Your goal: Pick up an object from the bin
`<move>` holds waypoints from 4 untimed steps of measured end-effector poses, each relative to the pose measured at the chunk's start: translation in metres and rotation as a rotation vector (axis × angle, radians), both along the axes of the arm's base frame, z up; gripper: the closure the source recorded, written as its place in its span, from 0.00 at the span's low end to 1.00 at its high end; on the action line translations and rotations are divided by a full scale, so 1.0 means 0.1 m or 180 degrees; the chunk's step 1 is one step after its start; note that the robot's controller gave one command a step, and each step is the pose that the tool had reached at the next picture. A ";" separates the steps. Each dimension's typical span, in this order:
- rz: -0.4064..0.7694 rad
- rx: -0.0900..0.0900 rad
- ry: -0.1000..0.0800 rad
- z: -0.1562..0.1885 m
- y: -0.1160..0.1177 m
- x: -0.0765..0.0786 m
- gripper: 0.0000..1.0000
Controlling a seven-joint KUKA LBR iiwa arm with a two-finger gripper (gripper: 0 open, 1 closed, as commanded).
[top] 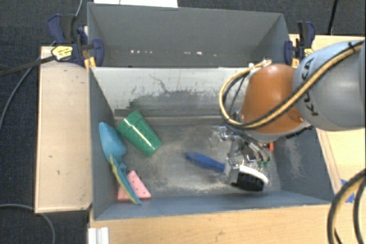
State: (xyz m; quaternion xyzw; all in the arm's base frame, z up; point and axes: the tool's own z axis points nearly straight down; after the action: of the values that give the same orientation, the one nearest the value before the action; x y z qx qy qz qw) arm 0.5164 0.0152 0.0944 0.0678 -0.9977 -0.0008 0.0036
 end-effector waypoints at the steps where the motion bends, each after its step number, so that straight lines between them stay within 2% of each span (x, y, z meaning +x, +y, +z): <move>1: -0.0062 0.0003 -0.0037 0.09 0.05 -0.25 0.00; 2: -0.0679 -0.0002 -0.0006 -0.16 -0.05 -0.26 0.00; 3: -0.0808 0.0002 -0.0027 -0.24 -0.19 -0.20 1.00; 4: -0.0810 0.0002 -0.0027 -0.24 -0.19 -0.20 1.00</move>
Offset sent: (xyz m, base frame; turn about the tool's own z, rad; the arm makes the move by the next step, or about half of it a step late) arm -0.0234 -0.0090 -0.0244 0.2371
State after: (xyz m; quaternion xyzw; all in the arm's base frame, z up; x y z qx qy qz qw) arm 0.4966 -0.0033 0.0699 -0.0593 -0.9982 -0.0013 -0.0008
